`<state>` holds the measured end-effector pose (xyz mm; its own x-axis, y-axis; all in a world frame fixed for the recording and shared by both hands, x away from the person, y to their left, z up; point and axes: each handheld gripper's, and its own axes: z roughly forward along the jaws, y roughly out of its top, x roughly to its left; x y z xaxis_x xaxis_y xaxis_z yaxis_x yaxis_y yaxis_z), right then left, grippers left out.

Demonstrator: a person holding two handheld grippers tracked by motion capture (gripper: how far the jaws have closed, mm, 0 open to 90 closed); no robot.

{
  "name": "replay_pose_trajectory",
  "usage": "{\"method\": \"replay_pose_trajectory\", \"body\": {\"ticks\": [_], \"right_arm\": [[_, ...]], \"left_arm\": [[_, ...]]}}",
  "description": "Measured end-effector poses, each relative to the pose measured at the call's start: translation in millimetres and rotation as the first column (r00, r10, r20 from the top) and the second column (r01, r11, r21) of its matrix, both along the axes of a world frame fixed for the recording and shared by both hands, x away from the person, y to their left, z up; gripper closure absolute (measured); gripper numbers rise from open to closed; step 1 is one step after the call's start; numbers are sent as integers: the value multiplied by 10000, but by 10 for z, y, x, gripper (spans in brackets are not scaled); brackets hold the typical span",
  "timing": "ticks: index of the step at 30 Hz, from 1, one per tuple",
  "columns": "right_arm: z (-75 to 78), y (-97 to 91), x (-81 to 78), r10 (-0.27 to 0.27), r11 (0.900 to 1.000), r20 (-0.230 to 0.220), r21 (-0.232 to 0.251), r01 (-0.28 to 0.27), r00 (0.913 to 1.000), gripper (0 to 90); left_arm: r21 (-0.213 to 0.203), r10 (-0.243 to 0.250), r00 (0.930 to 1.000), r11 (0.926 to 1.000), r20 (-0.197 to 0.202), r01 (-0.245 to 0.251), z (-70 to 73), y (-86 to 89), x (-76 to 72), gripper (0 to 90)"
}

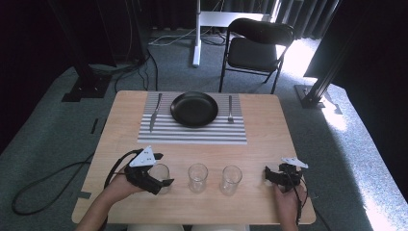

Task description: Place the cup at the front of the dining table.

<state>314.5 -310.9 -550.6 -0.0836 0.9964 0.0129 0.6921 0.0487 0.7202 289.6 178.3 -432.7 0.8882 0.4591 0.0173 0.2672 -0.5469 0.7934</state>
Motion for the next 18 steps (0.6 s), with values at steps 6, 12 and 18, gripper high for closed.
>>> {"method": "replay_pose_trajectory", "body": {"ticks": [6, 12, 18], "right_arm": [[0, 0, 0, -2, 10000, -2, 2, 2, 10000, 118], [0, 0, 0, -2, 10000, -3, 3, 2, 10000, 118], [0, 0, 0, -3, 10000, -3, 2, 3, 10000, 118]], "left_arm": [[35, -318, 9995, 9995, -31, 318, 18, -163, 37, 50], [29, -546, 9984, 9985, -131, 546, 14, -296, 65, 50], [10, -707, 9973, 9975, -206, 708, 6, -410, 85, 50]]}}
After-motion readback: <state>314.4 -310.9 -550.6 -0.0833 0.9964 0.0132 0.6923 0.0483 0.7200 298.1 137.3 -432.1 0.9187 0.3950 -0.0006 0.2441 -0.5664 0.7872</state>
